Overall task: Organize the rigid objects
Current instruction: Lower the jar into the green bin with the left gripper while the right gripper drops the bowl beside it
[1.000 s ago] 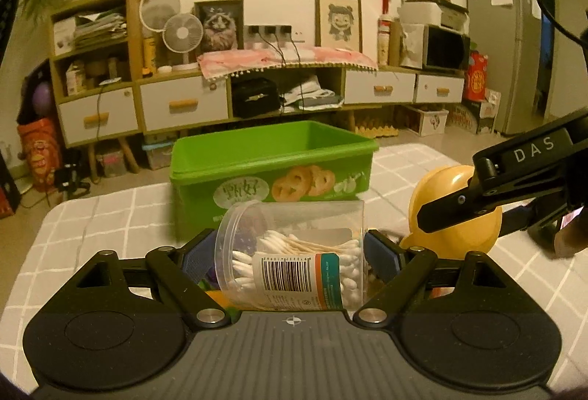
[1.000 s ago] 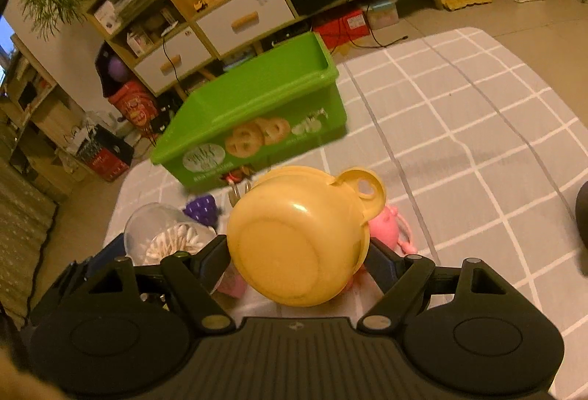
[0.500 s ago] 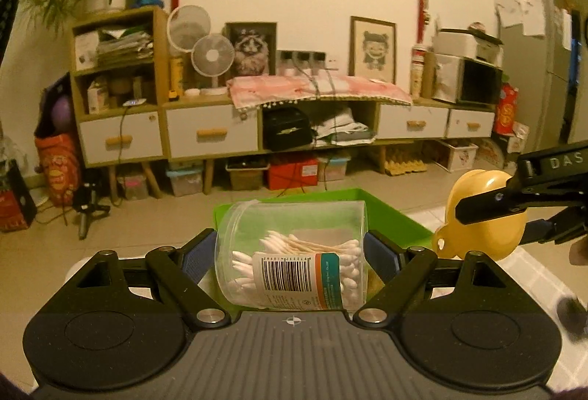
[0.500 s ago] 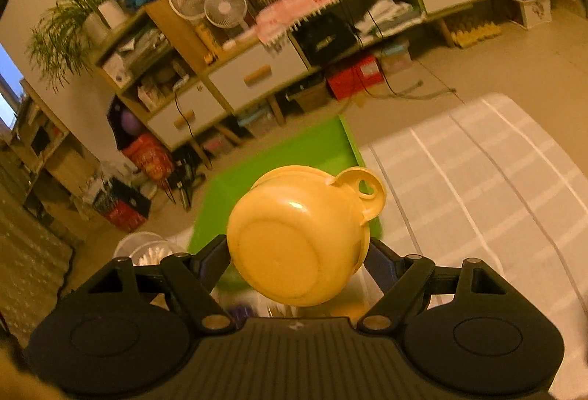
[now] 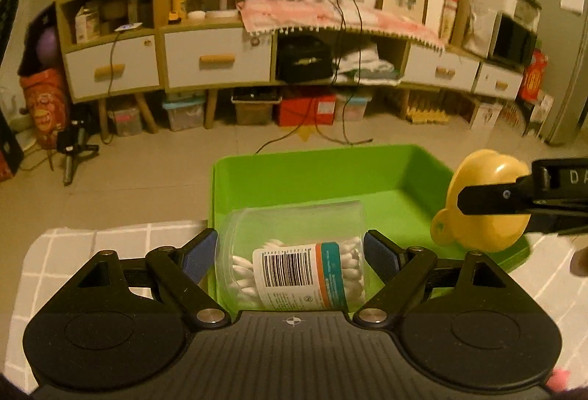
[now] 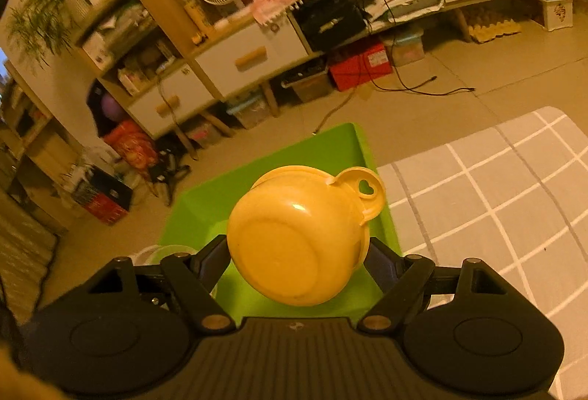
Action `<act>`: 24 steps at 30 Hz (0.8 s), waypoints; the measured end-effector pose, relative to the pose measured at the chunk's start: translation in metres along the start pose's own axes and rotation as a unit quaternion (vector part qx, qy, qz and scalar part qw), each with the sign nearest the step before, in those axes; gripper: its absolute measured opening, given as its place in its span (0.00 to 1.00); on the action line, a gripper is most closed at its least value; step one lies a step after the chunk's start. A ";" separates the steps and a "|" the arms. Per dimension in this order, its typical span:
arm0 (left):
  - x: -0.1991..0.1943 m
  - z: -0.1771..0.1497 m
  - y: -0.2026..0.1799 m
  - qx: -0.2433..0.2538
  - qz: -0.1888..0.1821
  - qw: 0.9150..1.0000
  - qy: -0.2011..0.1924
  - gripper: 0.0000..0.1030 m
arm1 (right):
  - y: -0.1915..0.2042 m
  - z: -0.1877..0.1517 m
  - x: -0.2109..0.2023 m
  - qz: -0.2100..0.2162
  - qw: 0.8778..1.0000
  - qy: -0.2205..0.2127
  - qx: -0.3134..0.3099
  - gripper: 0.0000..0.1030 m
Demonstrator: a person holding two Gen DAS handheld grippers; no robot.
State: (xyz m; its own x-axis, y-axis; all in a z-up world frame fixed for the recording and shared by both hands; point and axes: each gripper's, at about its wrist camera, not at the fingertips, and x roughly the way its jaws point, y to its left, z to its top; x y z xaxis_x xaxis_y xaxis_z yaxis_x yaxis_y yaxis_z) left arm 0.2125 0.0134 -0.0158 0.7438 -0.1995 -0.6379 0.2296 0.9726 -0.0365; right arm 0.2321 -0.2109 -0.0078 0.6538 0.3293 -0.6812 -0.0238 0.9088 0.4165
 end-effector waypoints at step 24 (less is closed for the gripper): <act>0.015 0.007 -0.006 0.066 0.022 0.997 -0.019 0.98 | 0.011 0.006 0.026 -0.028 0.999 -0.007 -0.039 0.66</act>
State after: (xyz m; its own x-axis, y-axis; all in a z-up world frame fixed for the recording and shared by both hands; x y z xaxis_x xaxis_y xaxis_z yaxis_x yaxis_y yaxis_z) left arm 0.2272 0.0039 -0.0199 0.7771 -0.1638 -0.6077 0.2747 0.9570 0.0933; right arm 0.2536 -0.1940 -0.0172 0.6662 0.2745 -0.6934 -0.0451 0.9429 0.3299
